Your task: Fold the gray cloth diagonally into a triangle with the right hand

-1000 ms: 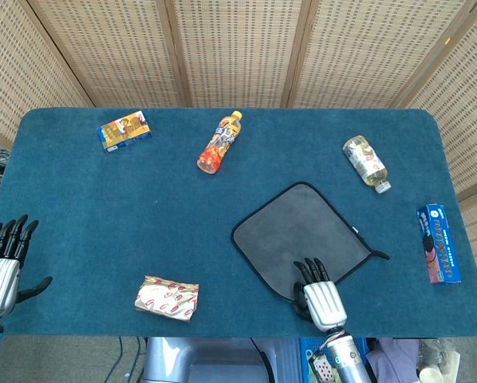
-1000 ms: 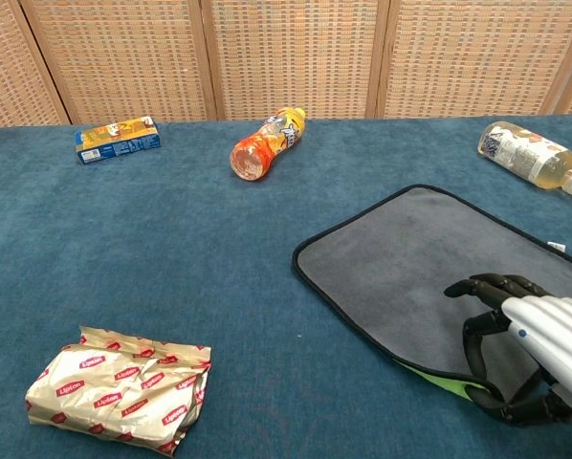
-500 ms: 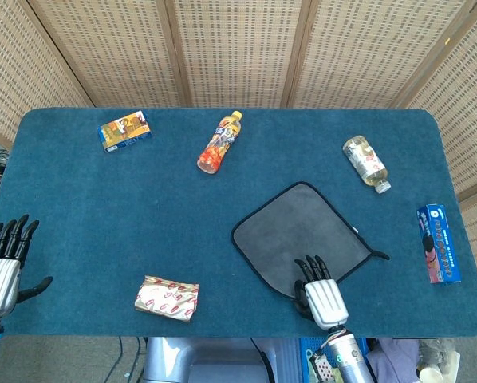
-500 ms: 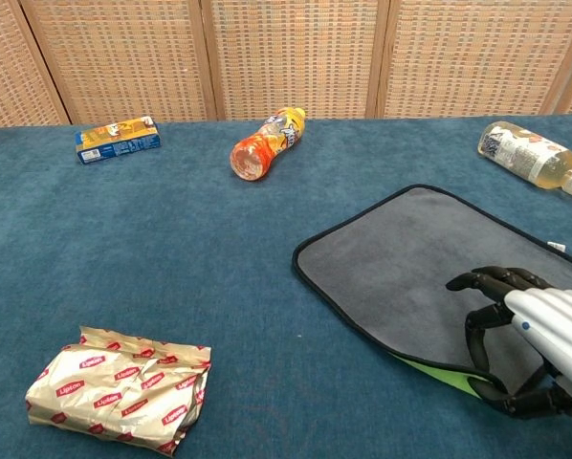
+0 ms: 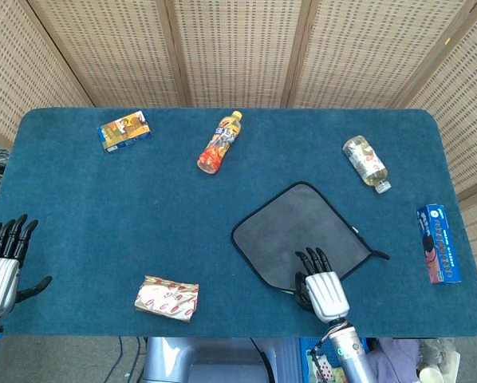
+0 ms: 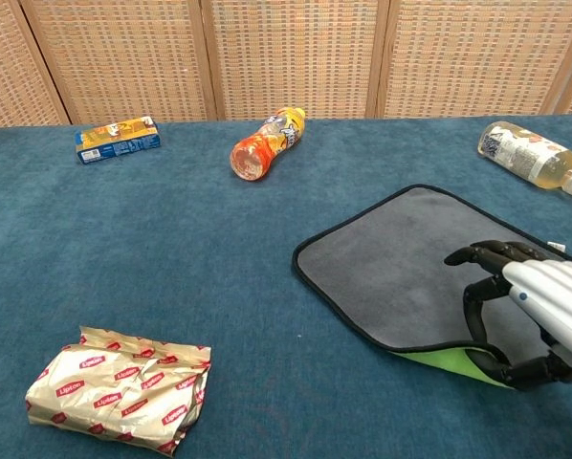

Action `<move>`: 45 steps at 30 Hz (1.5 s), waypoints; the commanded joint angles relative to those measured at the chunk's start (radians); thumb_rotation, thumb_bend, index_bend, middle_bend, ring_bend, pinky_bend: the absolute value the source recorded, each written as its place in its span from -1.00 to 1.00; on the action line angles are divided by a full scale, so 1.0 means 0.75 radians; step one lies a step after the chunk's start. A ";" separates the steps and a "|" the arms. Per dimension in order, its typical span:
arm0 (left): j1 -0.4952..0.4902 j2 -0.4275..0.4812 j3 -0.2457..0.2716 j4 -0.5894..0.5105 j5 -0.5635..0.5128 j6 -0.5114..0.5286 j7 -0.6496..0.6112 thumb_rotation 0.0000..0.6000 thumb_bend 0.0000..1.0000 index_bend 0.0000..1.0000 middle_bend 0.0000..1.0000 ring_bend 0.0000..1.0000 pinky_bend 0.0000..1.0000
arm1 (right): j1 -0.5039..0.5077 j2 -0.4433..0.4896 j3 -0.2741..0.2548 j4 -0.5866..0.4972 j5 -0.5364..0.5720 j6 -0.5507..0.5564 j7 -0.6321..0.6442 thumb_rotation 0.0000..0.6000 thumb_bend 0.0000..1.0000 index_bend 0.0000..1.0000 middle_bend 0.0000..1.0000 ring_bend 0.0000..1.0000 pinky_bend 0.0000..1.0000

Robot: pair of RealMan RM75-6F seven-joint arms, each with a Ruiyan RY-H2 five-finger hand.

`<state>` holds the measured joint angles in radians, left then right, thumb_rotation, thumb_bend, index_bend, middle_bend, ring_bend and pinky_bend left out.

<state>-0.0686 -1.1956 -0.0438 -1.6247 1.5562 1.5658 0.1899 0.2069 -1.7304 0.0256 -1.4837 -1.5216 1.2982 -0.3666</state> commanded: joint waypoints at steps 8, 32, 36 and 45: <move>-0.001 -0.002 -0.004 0.005 -0.009 -0.003 -0.002 1.00 -0.80 -1.00 -1.00 -1.00 -1.00 | 0.078 0.037 0.094 -0.028 0.028 -0.044 -0.055 1.00 -0.02 0.26 -0.70 -1.00 -1.00; -0.024 -0.020 -0.018 0.036 -0.062 -0.059 0.009 1.00 -0.80 -1.00 -1.00 -1.00 -1.00 | 0.344 0.002 0.310 0.149 0.235 -0.295 -0.103 1.00 -0.02 0.26 -0.69 -1.00 -1.00; -0.027 -0.025 -0.021 0.043 -0.069 -0.064 0.010 1.00 -0.80 -1.00 -1.00 -1.00 -1.00 | 0.390 -0.022 0.343 0.229 0.280 -0.335 -0.084 1.00 -0.02 0.26 -0.69 -1.00 -1.00; -0.039 -0.035 -0.026 0.057 -0.083 -0.083 0.011 1.00 -0.80 -1.00 -1.00 -1.00 -1.00 | 0.493 -0.054 0.421 0.382 0.334 -0.373 -0.030 1.00 -0.02 0.26 -0.67 -1.00 -1.00</move>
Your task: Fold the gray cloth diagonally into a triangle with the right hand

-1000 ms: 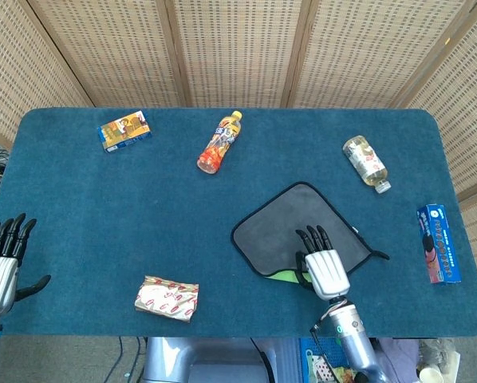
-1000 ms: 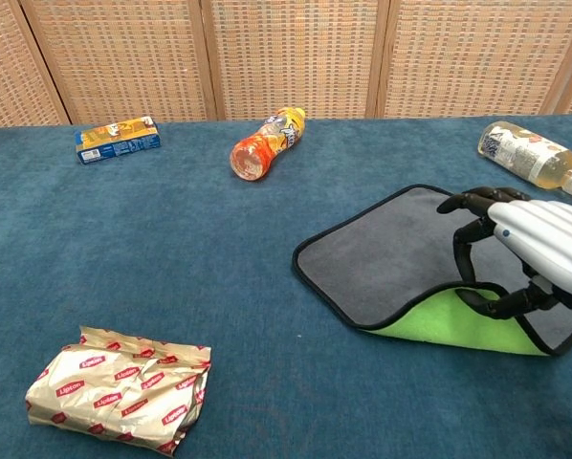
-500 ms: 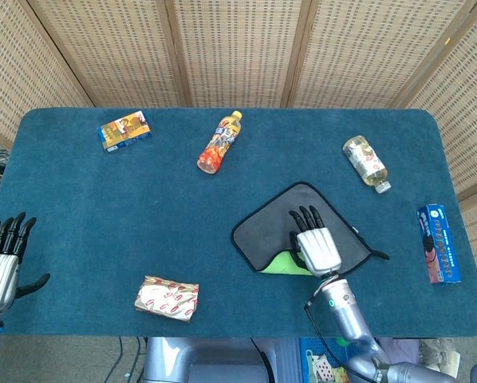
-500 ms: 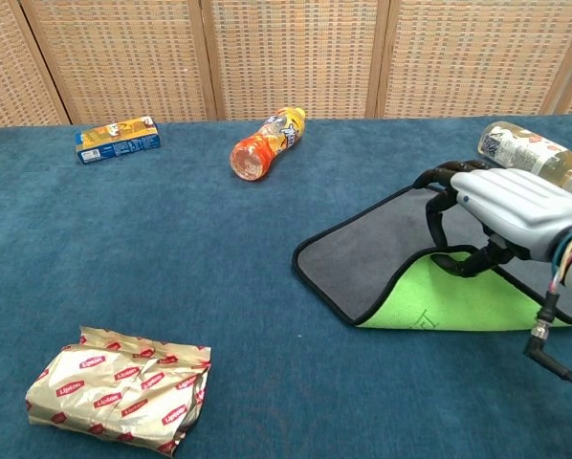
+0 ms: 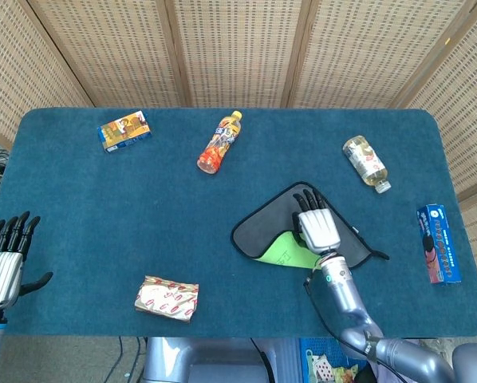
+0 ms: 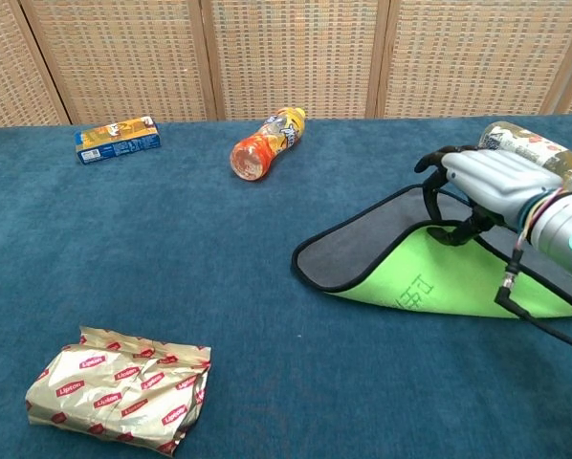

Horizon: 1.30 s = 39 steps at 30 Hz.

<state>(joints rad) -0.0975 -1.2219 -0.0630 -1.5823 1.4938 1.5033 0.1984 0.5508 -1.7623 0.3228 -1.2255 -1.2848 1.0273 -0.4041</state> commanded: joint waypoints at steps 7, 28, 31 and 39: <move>-0.002 0.000 0.000 0.002 -0.004 0.000 -0.003 1.00 -0.80 -1.00 -1.00 -1.00 -1.00 | 0.089 -0.017 0.035 0.077 0.041 -0.010 0.030 1.00 -0.02 0.26 -0.67 -1.00 -1.00; -0.006 0.002 -0.002 0.003 -0.020 -0.008 -0.010 1.00 -0.80 -1.00 -1.00 -1.00 -1.00 | 0.229 -0.063 0.064 0.176 0.140 -0.077 0.030 1.00 -0.02 0.26 -0.67 -1.00 -1.00; -0.008 0.001 -0.003 0.005 -0.025 -0.012 -0.015 1.00 -0.80 -1.00 -1.00 -1.00 -1.00 | 0.253 -0.078 0.068 0.216 0.161 -0.097 0.035 1.00 -0.02 0.26 -0.67 -1.00 -1.00; -0.015 -0.004 -0.003 0.013 -0.036 -0.029 -0.014 1.00 -0.80 -1.00 -1.00 -1.00 -1.00 | 0.298 -0.107 0.065 0.322 0.192 -0.131 0.066 1.00 -0.02 0.26 -0.66 -1.00 -1.00</move>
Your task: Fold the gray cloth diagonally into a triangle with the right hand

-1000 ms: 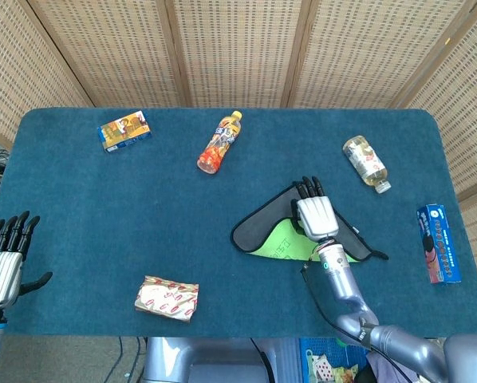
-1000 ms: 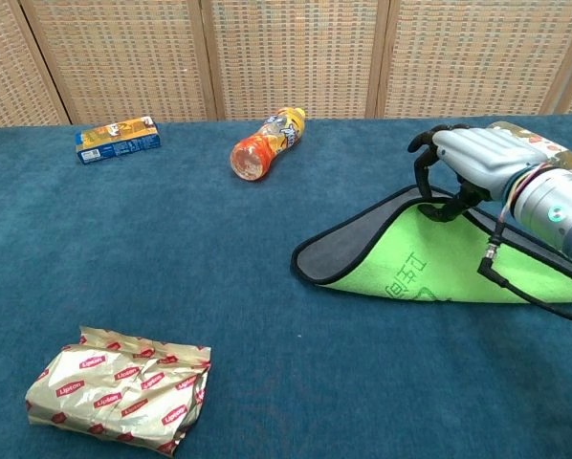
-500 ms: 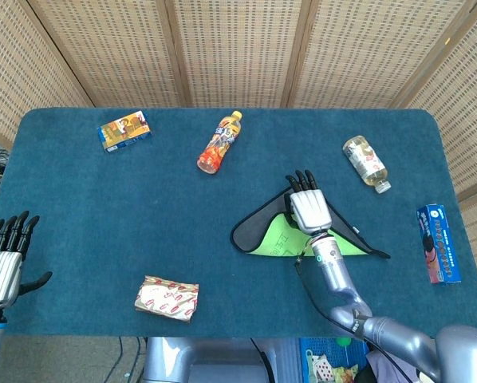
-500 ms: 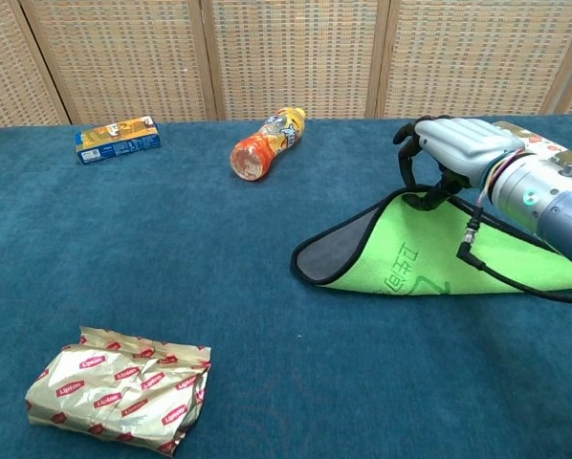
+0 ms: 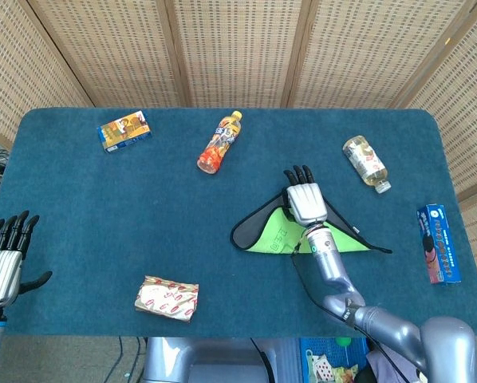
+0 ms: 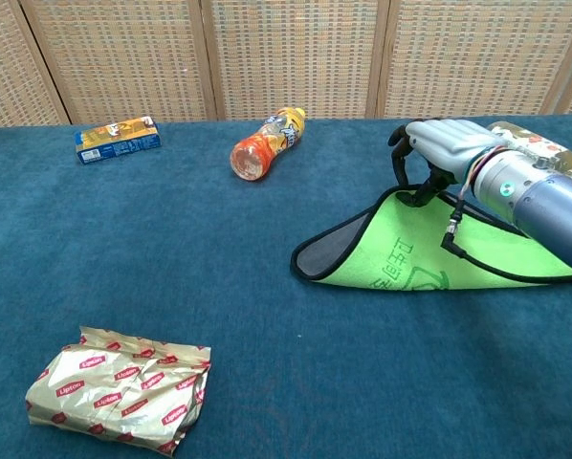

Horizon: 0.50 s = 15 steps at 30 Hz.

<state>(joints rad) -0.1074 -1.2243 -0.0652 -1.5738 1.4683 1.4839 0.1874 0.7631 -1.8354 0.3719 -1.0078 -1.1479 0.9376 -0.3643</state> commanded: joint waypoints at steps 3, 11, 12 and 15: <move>-0.004 -0.005 0.000 0.004 -0.007 -0.010 0.005 1.00 -0.80 -1.00 -1.00 -1.00 -1.00 | 0.030 -0.016 0.005 0.071 0.027 -0.030 0.033 1.00 -0.02 0.26 -0.66 -1.00 -1.00; -0.008 -0.008 0.000 0.005 -0.012 -0.014 0.011 1.00 -0.80 -1.00 -1.00 -1.00 -1.00 | 0.060 -0.023 0.009 0.161 0.046 -0.055 0.068 1.00 -0.02 0.26 -0.66 -1.00 -1.00; -0.008 -0.008 0.000 0.005 -0.012 -0.014 0.011 1.00 -0.80 -1.00 -1.00 -1.00 -1.00 | 0.061 -0.023 0.009 0.166 0.048 -0.057 0.070 1.00 -0.02 0.26 -0.66 -1.00 -1.00; -0.009 -0.010 0.001 0.006 -0.014 -0.018 0.012 1.00 -0.80 -1.00 -1.00 -1.00 -1.00 | 0.065 -0.024 0.010 0.191 0.056 -0.066 0.079 1.00 -0.02 0.26 -0.66 -1.00 -1.00</move>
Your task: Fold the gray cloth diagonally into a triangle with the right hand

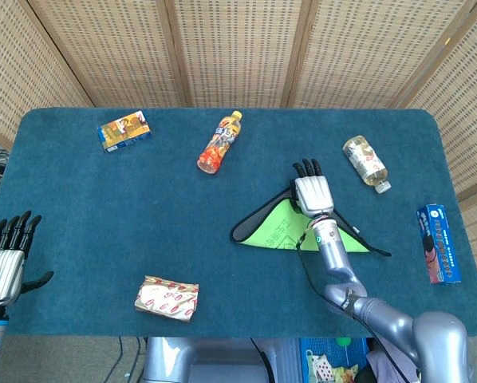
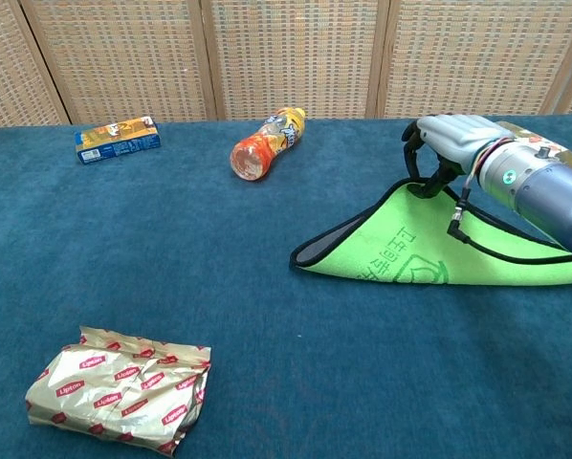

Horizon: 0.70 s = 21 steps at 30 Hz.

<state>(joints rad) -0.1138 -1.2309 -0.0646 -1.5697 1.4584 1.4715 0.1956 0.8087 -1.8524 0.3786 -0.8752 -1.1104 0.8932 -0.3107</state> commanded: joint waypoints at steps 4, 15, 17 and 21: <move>-0.003 -0.003 0.001 0.001 0.001 -0.003 0.004 1.00 -0.80 -1.00 -1.00 -1.00 -1.00 | 0.013 -0.005 -0.002 0.051 0.014 -0.018 0.018 1.00 -0.02 0.26 -0.66 -1.00 -1.00; -0.006 -0.002 0.002 0.000 -0.002 -0.006 0.001 1.00 -0.80 -1.00 -1.00 -1.00 -1.00 | 0.043 -0.021 -0.012 0.128 0.028 -0.049 0.048 1.00 -0.02 0.26 -0.65 -1.00 -1.00; -0.006 -0.002 0.003 0.000 -0.002 -0.006 0.000 1.00 -0.80 -1.00 -1.00 -1.00 -1.00 | 0.048 -0.025 -0.013 0.141 0.030 -0.053 0.054 1.00 -0.02 0.26 -0.65 -1.00 -1.00; -0.008 -0.002 0.000 0.002 -0.010 -0.011 -0.002 1.00 -0.80 -1.00 -1.00 -1.00 -1.00 | 0.059 -0.033 -0.015 0.173 0.032 -0.067 0.061 1.00 -0.02 0.26 -0.65 -1.00 -1.00</move>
<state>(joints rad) -0.1192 -1.2321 -0.0640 -1.5682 1.4514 1.4639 0.1944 0.8494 -1.8744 0.3681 -0.7534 -1.0875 0.8478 -0.2669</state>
